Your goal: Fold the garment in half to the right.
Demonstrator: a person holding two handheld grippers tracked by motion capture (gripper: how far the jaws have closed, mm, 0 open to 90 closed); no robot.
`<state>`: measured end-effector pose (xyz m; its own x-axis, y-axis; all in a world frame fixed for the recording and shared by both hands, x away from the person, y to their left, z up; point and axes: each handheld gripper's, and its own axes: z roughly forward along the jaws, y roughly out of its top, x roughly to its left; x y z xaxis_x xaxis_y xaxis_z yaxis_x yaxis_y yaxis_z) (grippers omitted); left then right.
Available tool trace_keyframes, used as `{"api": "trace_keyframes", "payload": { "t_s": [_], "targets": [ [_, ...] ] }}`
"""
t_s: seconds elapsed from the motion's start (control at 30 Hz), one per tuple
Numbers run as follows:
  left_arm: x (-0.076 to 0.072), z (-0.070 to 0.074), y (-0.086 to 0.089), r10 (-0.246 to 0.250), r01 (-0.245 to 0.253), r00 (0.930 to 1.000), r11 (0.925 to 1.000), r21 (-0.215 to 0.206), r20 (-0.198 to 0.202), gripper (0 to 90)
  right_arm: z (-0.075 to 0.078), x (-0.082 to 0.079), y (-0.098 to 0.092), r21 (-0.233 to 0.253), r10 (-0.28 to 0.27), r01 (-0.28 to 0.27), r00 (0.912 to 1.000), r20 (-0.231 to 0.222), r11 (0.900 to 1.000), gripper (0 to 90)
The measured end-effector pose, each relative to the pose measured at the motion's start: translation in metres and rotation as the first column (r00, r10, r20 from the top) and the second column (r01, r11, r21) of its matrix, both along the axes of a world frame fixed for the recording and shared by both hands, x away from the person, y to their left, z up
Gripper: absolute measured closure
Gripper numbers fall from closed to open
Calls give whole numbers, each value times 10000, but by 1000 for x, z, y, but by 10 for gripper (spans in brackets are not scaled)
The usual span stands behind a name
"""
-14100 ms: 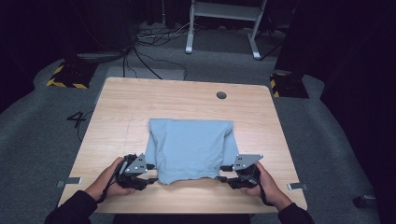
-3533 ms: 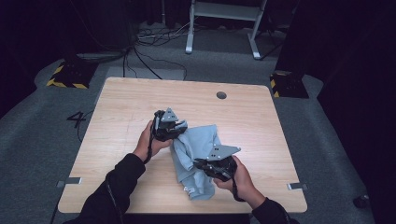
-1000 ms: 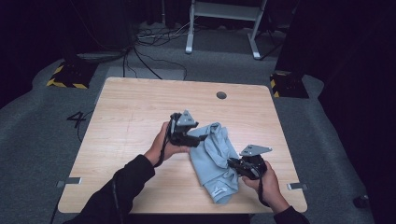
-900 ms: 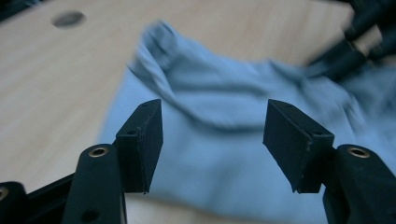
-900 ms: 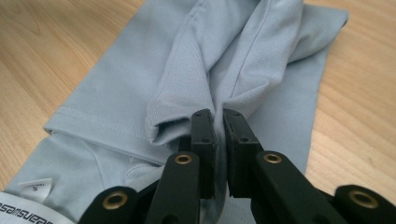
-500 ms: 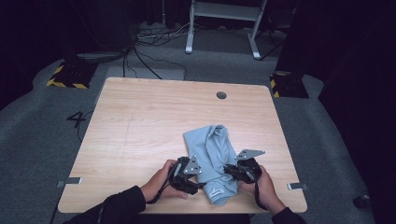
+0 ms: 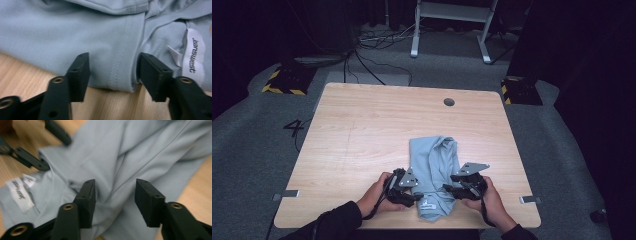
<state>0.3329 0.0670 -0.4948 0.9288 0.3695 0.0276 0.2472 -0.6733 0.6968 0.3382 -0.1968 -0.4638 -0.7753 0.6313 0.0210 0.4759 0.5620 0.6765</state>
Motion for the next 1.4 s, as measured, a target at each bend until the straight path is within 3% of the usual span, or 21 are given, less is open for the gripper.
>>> {"api": "trace_keyframes", "payload": {
  "t_s": [0.17, 0.33, 0.43, 0.47, 0.5, 0.53, 0.6, 0.77, 0.8, 0.87, 1.03, 1.13, 1.3, 1.4],
  "targets": [
    [-1, 2, 0, -172, 171, 9998, 9997, 175, 82, 600, 23, -4, -3, 457, -100, 65, 9970, 769, 9989, 460],
    [0, 2, 1, -92, 90, 9999, 9998, 195, 95, 666, 26, -5, 20, 537, 410, -477, 9921, 1186, 9974, 445],
    [0, 2, 0, -104, 101, 9999, 9997, 228, 130, 677, 18, -5, 37, 193, 744, -769, 9913, 1088, 9969, 448],
    [1, 2, 0, -129, 125, 9998, 9996, 245, 161, 684, 11, -5, 47, -139, 1024, -1015, 9894, 1031, 9947, 458],
    [0, 2, 0, -129, 124, 9998, 9996, 271, 170, 684, 11, -5, 47, -139, 1024, -1015, 9894, 1031, 9947, 458],
    [0, 2, 1, -137, 132, 9997, 9995, 280, 210, 694, 5, -4, 53, -573, 990, -937, 9901, 998, 9940, 490],
    [0, 2, 1, -175, 168, 9996, 9994, 294, 229, 701, -2, -1, 54, -755, 926, -865, 9925, 802, 9934, 517],
    [0, 3, 2, -226, 217, 9994, 9991, 358, 258, 725, -5, 4, 46, -961, 766, -699, 9947, 683, 9929, 812],
    [0, 3, 3, -260, 249, 9992, 9990, 374, 295, 730, -4, 4, 43, -970, 716, -647, 9950, 691, 9932, 835],
    [1, 3, 4, -256, 242, 9992, 9987, 439, 309, 733, -1, 6, 35, -935, 475, -414, 9968, 638, 9948, 847],
    [1, 4, 8, -179, 165, 9994, 9986, 493, 286, 734, 2, 10, 7, -314, -462, 470, 9986, 266, 9984, 856],
    [0, 4, 8, -149, 134, 9995, 9985, 525, 294, 733, 1, 10, -4, -117, -652, 652, 9979, -1, 9978, 856],
    [-1, 4, 12, -73, 59, 9996, 9987, 501, 259, 732, -9, 5, -13, -222, -666, 656, 9965, -500, 9976, 850],
    [-2, 4, 15, -78, 62, 9995, 9987, 496, 321, 730, -13, 1, -17, -403, -784, 755, 9941, -750, 9963, 770]
  ]
}}
